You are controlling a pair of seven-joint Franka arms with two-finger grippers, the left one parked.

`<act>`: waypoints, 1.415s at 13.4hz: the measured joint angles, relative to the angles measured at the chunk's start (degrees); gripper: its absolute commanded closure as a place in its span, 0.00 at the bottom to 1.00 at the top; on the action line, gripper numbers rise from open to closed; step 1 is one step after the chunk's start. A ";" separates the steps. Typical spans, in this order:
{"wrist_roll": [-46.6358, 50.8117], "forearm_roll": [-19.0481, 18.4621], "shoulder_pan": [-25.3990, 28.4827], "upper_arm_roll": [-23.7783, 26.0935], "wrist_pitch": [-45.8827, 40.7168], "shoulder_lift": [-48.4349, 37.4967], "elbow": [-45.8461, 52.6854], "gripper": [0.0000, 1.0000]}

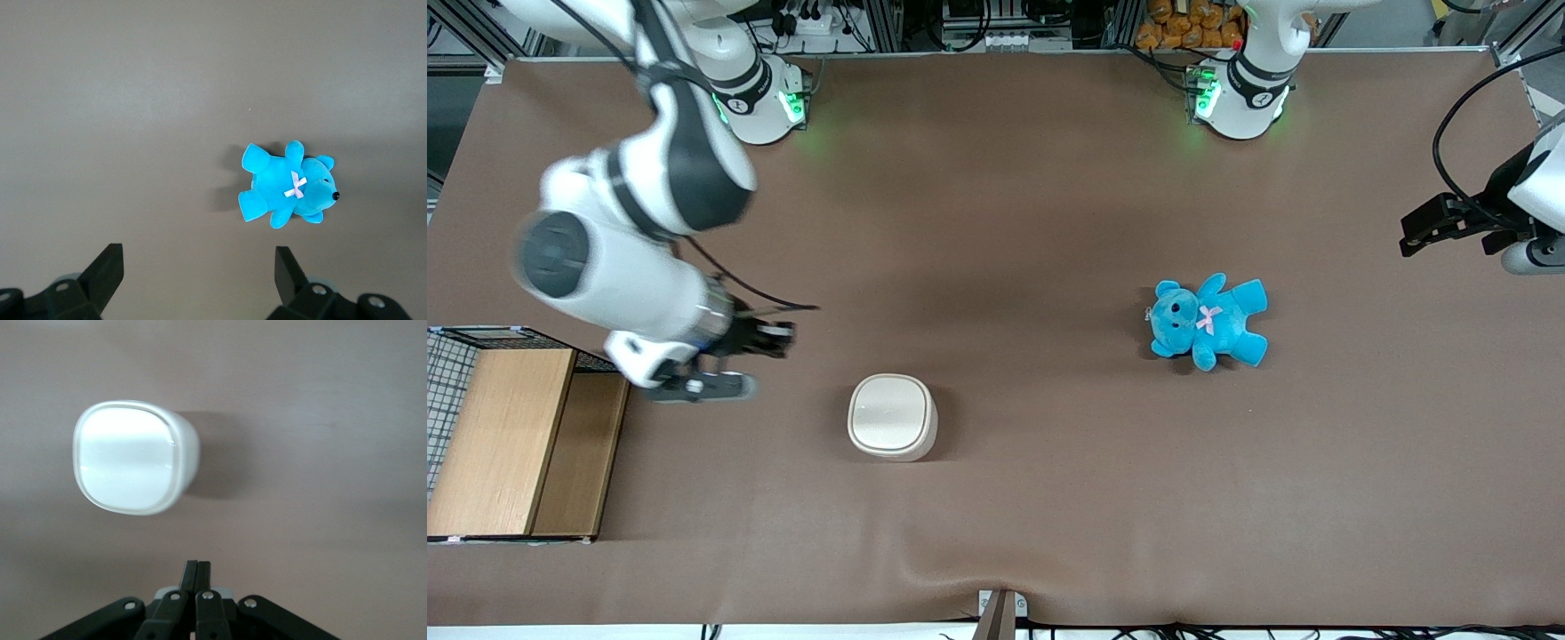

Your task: Open trash can with right arm

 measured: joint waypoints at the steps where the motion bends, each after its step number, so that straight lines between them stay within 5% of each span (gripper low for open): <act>1: 0.48 -0.05 1.03 -0.02 1.97 1.54 0.70 1.00; 11: 1.70 -5.54 6.44 -0.09 11.51 12.61 5.43 1.00; 19: 1.80 -5.64 7.17 -0.25 13.34 15.24 5.48 1.00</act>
